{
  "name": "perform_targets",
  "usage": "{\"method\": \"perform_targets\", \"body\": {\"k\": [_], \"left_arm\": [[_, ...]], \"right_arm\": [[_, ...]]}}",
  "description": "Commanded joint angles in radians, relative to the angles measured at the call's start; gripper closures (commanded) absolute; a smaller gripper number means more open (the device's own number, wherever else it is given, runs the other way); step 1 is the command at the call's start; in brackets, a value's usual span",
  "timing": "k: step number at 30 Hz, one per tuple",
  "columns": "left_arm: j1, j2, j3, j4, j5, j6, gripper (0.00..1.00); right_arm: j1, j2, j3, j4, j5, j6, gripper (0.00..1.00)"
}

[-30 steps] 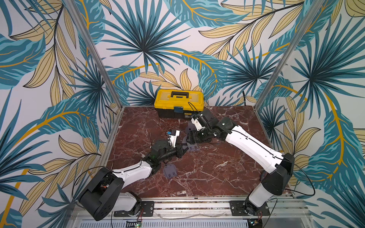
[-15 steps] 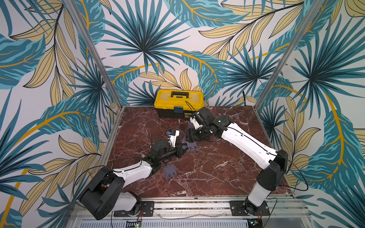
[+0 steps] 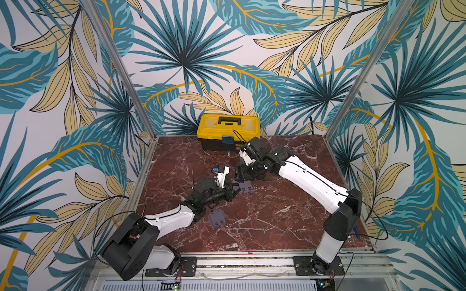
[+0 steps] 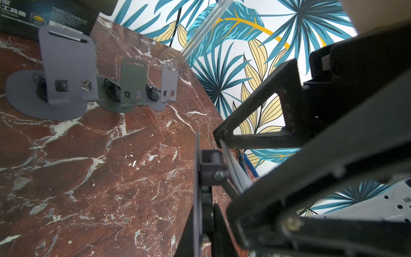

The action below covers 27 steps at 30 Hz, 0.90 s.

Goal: Open the phone stand

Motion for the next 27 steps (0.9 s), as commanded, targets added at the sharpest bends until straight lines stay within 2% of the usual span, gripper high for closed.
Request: {"method": "perform_targets", "body": {"k": [1,16,27], "left_arm": [[-0.001,-0.003,0.030,0.045,0.010,0.007,1.00],[-0.001,-0.008,0.026,0.046,0.010,0.006,1.00],[-0.001,-0.007,0.026,0.046,0.010,0.004,1.00]], "right_arm": [[0.006,0.013,0.018,-0.027,-0.010,-0.009,0.26],[0.006,0.034,0.029,-0.028,-0.011,-0.011,0.31],[0.006,0.038,0.038,-0.028,-0.009,-0.013,0.51]]}}
